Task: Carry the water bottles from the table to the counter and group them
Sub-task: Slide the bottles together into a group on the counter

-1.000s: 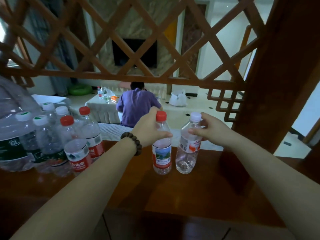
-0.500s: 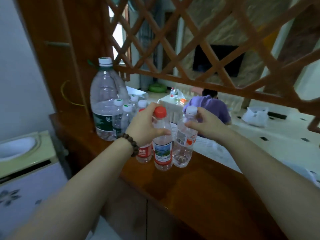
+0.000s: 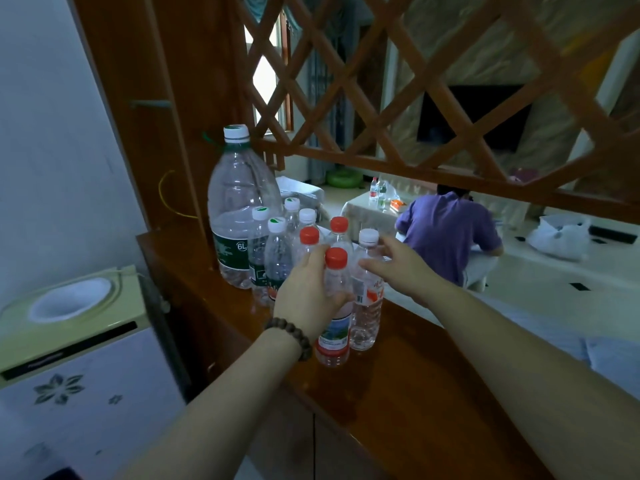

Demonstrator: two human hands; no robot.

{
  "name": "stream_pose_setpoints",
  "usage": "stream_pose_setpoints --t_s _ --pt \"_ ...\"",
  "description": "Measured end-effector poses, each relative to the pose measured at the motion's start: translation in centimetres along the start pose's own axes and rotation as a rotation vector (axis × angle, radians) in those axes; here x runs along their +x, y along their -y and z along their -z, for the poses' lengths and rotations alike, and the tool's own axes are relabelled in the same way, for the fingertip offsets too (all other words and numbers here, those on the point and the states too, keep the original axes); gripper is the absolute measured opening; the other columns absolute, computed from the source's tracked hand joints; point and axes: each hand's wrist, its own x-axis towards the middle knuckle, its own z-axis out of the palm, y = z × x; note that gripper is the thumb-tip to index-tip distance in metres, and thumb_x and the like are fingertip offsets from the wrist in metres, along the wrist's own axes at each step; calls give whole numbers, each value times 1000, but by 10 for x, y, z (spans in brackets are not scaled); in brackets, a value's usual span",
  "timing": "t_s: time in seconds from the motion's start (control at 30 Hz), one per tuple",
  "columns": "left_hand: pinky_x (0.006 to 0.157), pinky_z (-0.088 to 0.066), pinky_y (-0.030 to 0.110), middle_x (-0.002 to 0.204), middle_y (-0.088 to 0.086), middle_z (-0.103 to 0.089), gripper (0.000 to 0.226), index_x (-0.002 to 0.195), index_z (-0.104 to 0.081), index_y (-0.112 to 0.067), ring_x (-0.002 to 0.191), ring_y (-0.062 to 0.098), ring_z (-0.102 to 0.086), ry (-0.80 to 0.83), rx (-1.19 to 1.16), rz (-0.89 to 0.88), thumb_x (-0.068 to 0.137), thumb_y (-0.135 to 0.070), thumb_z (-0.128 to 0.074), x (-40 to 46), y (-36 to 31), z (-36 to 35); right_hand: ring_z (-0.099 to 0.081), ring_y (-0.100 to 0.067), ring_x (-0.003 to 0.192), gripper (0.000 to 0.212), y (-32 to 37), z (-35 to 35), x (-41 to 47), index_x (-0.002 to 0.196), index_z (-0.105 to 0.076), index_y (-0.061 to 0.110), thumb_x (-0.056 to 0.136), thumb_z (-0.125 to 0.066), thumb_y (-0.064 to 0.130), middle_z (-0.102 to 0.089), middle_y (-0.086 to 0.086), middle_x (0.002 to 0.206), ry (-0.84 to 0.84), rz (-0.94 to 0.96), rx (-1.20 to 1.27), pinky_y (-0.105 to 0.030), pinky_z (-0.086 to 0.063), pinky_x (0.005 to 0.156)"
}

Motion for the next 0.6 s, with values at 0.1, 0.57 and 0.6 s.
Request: stream_pose_setpoints --t_s 0.1,0.57,0.6 --pt "82 -44 22 122 -4 -53 64 129 -44 -20 109 13 -53 -65 -36 -3 75 -39 -75 -7 4 -8 -54 -18 117 56 -7 0 -3 135 -47 24 84 -69 30 -56 -1 128 12 -19 57 -45 -48 98" --pt "98 -37 28 137 3 -32 98 138 -34 -18 130 18 -33 -175 -181 360 60 -55 -80 -87 42 -49 -30 -25 143 131 -66 -29 -56 152 -1 37 53 -85 54 -21 -2 159 114 -153 233 -47 -32 113" --pt "99 -37 31 139 4 -31 96 137 -36 -17 131 21 -32 -146 -185 407 61 -56 -79 -91 44 -59 -31 -25 142 131 -71 -35 -59 151 -3 39 51 -87 53 -24 -1 159 126 -168 246 -49 -32 113"
